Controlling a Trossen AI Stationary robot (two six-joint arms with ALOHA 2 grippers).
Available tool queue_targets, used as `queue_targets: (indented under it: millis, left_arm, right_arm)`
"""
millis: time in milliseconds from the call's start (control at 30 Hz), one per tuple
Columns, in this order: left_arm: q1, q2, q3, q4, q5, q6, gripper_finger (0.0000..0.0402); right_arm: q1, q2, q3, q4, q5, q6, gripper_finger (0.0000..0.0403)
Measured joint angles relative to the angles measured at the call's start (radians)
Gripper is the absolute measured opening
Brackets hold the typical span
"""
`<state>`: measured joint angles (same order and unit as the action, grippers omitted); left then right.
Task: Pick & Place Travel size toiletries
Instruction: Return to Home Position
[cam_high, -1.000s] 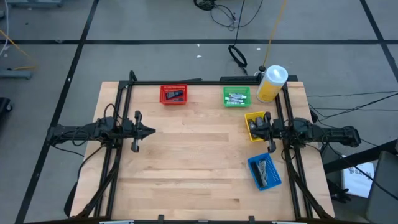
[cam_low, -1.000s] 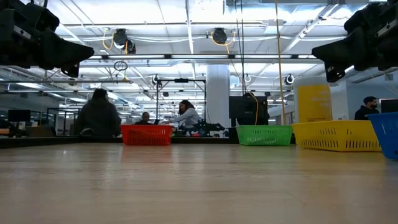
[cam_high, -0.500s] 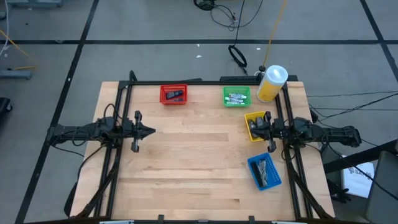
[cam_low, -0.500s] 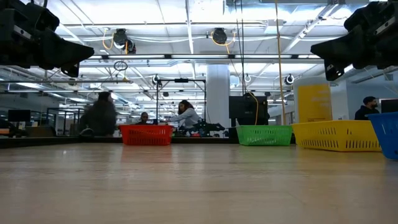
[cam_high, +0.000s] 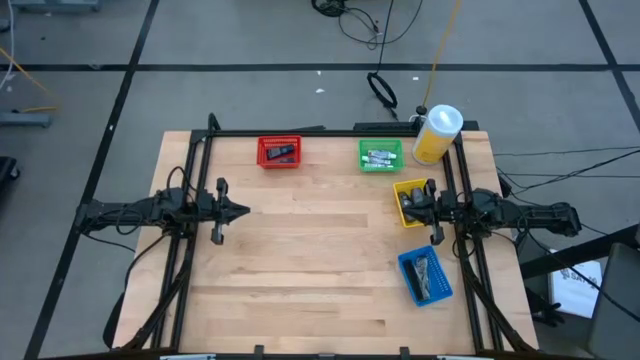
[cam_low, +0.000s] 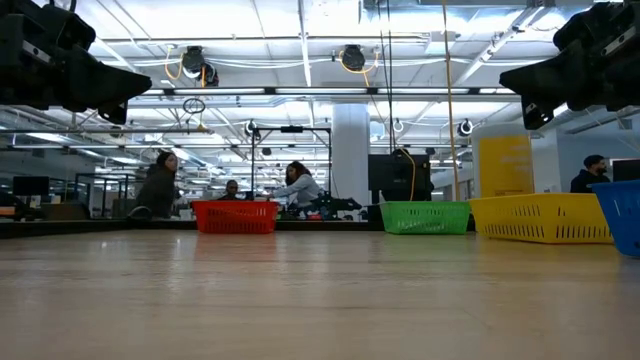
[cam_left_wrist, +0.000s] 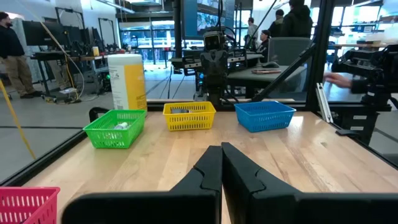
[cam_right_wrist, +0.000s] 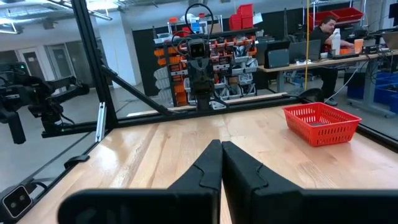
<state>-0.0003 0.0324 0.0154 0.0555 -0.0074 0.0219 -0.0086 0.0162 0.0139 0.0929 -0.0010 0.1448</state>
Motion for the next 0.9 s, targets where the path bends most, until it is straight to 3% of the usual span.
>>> queue_targets:
  millis: [900]
  left_arm:
    - [0.0, 0.0, 0.0, 0.0, 0.001, 0.0, 0.0015]
  right_arm:
    - [0.0, 0.0, 0.0, 0.0, 0.0, 0.0, 0.0]
